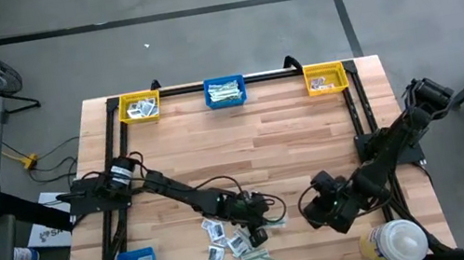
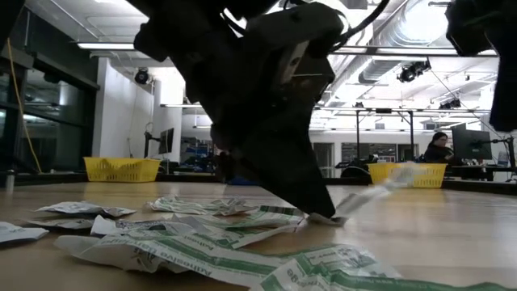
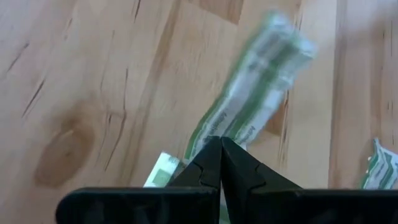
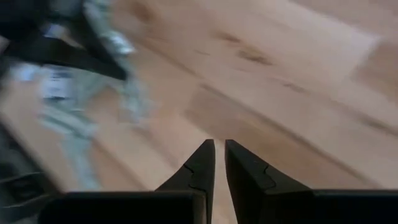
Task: Pick & Place First Aid Supplies
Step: Put the green bandage pack into the top blue bin
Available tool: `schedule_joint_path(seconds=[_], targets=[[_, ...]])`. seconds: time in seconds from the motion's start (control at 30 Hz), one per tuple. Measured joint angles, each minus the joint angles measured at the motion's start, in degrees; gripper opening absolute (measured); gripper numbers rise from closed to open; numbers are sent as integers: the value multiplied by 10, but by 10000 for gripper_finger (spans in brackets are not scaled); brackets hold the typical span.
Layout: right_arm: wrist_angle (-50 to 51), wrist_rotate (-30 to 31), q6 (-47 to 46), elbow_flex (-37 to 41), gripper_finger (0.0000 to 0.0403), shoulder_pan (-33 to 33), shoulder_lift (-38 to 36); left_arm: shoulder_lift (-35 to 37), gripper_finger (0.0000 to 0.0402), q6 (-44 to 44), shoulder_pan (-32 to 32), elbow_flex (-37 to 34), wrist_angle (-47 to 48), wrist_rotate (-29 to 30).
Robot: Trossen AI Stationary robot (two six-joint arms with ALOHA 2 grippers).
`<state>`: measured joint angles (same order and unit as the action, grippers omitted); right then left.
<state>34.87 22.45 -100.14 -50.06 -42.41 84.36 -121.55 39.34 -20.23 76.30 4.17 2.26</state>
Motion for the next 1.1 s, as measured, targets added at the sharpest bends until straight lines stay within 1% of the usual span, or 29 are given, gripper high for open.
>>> schedule_joint_path(seconds=[0.13,0.3,0.4,0.53,0.67,0.8,0.97,1.1], targets=[[-105,33,16,0,40,0,15,-10,0,0,0,1,1,0],[-207,46,23,0,79,1,65,-11,0,0,0,0,2,9],[-232,45,0,0,113,0,87,-12,0,0,0,-1,-5,10],[-258,43,-3,0,160,1,107,-13,0,0,0,-1,-5,11],[-275,40,-8,0,191,1,116,-13,0,0,0,-2,-11,13],[-285,39,-17,0,203,1,133,-13,0,0,0,-2,-16,14],[-325,39,-19,0,204,4,162,-13,0,0,0,-2,-16,14],[-332,36,-33,0,204,5,183,-13,0,0,0,-2,-16,14]])
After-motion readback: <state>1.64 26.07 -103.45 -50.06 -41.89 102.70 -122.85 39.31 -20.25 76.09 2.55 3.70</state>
